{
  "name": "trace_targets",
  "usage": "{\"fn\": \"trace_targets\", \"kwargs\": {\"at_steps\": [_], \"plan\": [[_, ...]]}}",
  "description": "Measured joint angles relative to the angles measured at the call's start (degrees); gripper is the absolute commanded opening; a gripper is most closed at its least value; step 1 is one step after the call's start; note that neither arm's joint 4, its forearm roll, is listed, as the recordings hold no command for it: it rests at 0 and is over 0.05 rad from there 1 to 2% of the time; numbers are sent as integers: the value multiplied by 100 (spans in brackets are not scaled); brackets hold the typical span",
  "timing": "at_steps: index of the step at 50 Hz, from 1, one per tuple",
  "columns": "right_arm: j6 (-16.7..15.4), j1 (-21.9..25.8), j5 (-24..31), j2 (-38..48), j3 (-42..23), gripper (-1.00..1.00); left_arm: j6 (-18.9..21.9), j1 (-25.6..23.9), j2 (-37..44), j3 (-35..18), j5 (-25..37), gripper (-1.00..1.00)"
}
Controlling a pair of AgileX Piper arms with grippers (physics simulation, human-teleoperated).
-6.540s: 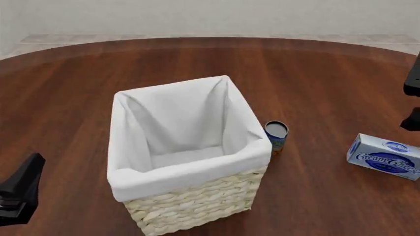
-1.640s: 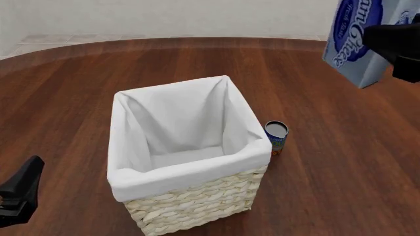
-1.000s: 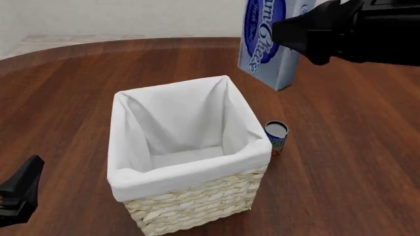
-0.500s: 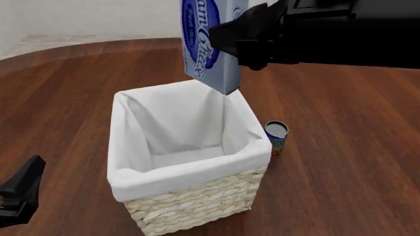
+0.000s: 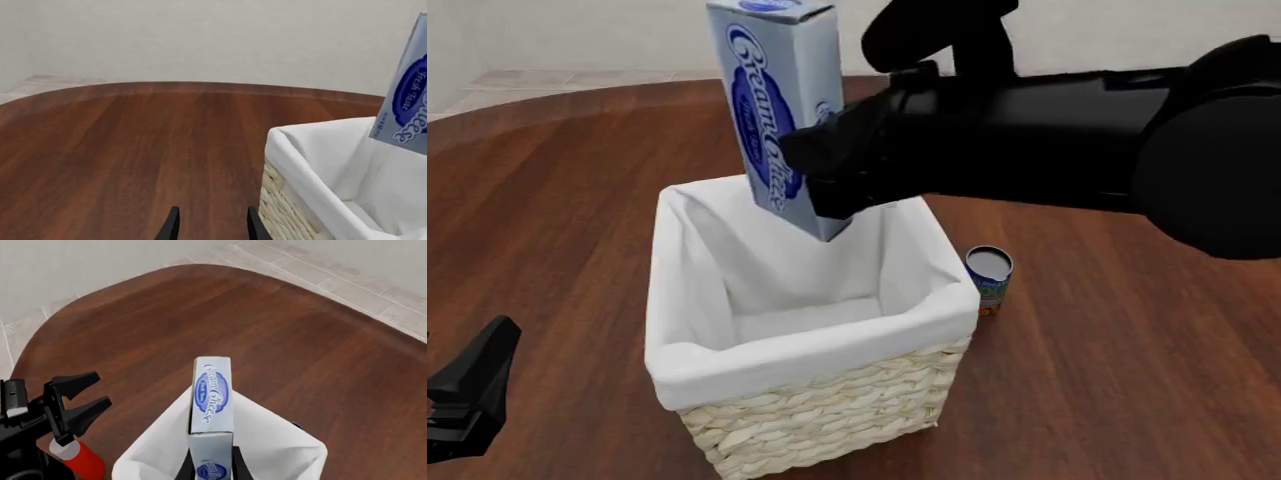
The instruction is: Pick up the cream cheese box, and put it in the basket.
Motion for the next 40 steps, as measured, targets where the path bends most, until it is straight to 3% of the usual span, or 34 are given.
{"fn": "trace_targets", "kwargs": {"at_steps": [21, 40], "plan": [[43, 96, -683, 478, 441, -100, -3, -34, 0, 0, 7, 100], [51, 124, -920, 717, 547, -100, -7, -59, 0, 0, 6, 100]]}}
